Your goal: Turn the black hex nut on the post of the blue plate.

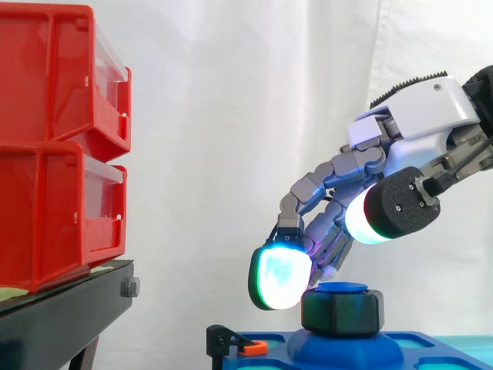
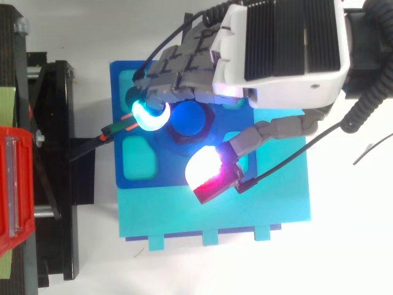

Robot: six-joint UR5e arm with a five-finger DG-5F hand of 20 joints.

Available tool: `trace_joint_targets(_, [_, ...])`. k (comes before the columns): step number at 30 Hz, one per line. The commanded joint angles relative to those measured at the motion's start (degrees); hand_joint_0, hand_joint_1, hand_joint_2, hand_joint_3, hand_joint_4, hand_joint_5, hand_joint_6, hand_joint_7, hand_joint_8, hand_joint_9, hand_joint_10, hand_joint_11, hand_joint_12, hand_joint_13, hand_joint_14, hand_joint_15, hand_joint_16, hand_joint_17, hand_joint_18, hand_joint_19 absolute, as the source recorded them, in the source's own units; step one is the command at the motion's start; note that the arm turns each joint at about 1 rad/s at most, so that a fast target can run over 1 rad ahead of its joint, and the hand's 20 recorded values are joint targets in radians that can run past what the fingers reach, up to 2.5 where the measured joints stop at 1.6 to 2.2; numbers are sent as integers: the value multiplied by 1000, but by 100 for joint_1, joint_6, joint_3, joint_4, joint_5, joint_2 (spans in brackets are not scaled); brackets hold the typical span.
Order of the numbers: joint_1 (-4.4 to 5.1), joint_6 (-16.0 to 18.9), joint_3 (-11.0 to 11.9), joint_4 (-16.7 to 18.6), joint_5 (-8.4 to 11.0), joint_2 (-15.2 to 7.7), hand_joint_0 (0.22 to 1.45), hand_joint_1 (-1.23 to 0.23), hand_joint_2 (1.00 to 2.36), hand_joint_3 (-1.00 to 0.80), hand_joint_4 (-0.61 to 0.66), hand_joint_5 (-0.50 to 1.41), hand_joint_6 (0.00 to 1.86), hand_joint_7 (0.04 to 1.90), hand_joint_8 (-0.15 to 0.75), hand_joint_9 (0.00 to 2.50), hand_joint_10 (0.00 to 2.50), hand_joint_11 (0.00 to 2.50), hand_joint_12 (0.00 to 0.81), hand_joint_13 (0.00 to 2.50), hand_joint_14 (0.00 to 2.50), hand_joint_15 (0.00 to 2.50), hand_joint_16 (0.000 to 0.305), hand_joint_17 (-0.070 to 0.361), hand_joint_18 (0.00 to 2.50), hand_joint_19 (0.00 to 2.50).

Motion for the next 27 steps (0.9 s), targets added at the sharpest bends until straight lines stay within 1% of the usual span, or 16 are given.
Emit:
trace_joint_targets(1, [-19, -14, 1, -6, -31, -6, 489, -390, 1000, -500, 256, -164, 503, 844, 296, 532, 0, 0, 409, 582, 0, 56, 61, 137, 633, 239])
trace_joint_targets(6, [-63, -23, 1, -6, -83, 3, 488, -390, 1000, -500, 261, -164, 503, 854, 297, 532, 0, 0, 410, 590, 2, 61, 61, 137, 635, 248])
trace_joint_targets(13, [-142, -75, 1, -15, -224, 3, 489, -391, 1000, -500, 259, -162, 503, 857, 297, 532, 0, 0, 412, 603, 1, 70, 61, 137, 642, 254])
trace_joint_targets(17, [-221, -102, -8, -24, -338, 3, 490, -390, 1000, -500, 264, -162, 503, 861, 297, 537, 0, 0, 413, 606, 2, 73, 61, 137, 642, 246])
trace_joint_targets(22, [-274, -119, 1, -24, -417, -6, 490, -390, 1000, -500, 265, -162, 503, 857, 298, 540, 0, 0, 412, 608, 2, 67, 61, 136, 650, 253])
trace_joint_targets(25, [-327, -128, 1, -24, -479, 3, 490, -391, 1000, -500, 266, -162, 503, 861, 299, 541, 0, 0, 413, 613, 1, 73, 61, 137, 653, 250])
trace_joint_targets(26, [-362, -128, -8, -15, -523, 3, 490, -391, 1000, -500, 265, -162, 503, 862, 299, 541, 0, 0, 412, 613, 2, 72, 61, 137, 654, 252])
trace_joint_targets(27, [-371, -128, -8, -15, -549, 3, 491, -390, 1000, -500, 263, -162, 503, 858, 299, 541, 0, 0, 412, 613, 2, 72, 61, 137, 654, 252])
